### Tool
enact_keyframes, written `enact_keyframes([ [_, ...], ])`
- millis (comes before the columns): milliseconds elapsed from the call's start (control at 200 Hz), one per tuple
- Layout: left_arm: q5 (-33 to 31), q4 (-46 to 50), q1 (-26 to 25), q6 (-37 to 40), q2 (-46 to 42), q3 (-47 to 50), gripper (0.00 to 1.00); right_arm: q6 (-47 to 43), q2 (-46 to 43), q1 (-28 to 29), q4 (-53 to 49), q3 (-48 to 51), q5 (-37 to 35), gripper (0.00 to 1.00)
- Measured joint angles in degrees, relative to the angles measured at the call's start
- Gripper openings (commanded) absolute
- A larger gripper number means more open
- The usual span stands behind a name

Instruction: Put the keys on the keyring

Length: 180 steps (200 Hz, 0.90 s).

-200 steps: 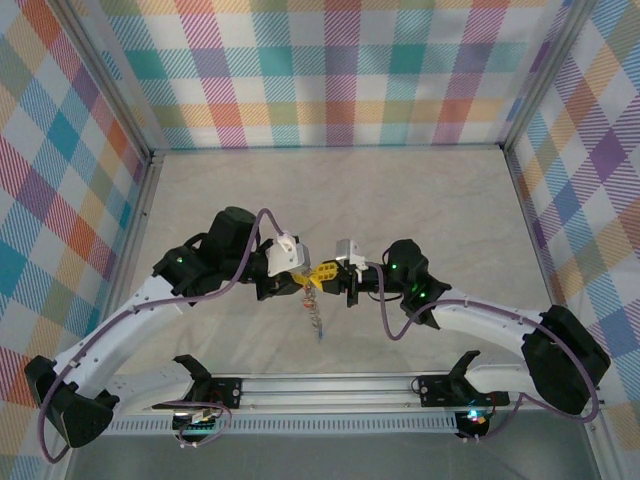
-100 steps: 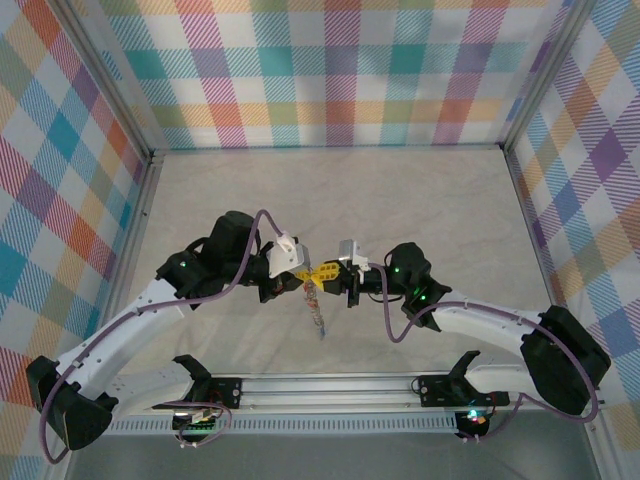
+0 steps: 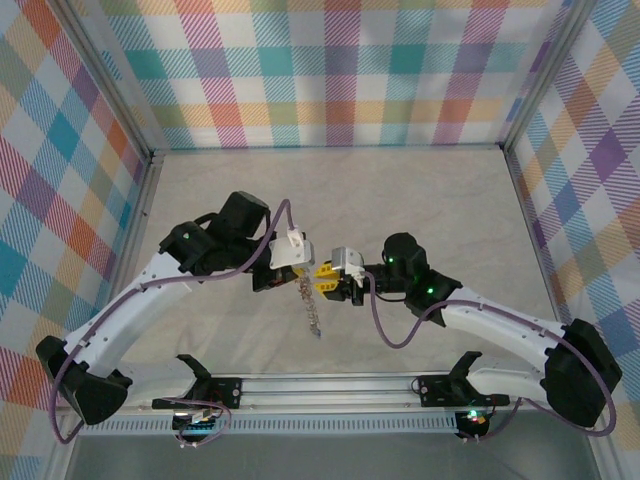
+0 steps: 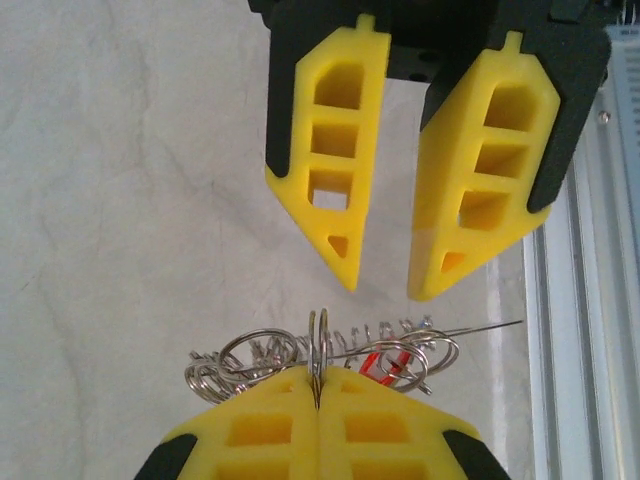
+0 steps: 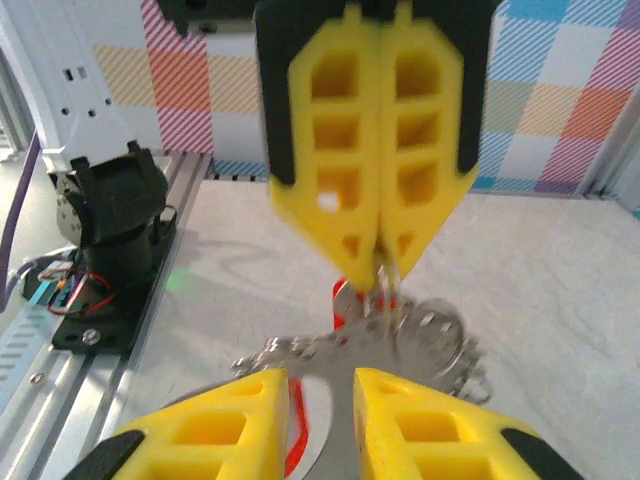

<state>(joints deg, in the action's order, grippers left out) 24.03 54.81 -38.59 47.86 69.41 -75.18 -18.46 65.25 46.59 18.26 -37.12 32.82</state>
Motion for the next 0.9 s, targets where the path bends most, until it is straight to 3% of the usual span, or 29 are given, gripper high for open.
enact_keyframes([
  [330,-3.7,7.1,-3.7,4.7,4.8,-4.4,0.00,1.9,2.3,0.0,0.3,0.0,-0.3,0.35],
  [715,-3.4,8.2,-4.0,5.8,6.2,-5.7,0.00,5.6,4.7,0.0,3.8,-0.1,1.7,0.26],
  [900,-2.8,8.2,-4.0,5.7,6.6,-5.8,0.00,7.2,5.5,0.0,5.8,-0.3,2.4,0.26],
])
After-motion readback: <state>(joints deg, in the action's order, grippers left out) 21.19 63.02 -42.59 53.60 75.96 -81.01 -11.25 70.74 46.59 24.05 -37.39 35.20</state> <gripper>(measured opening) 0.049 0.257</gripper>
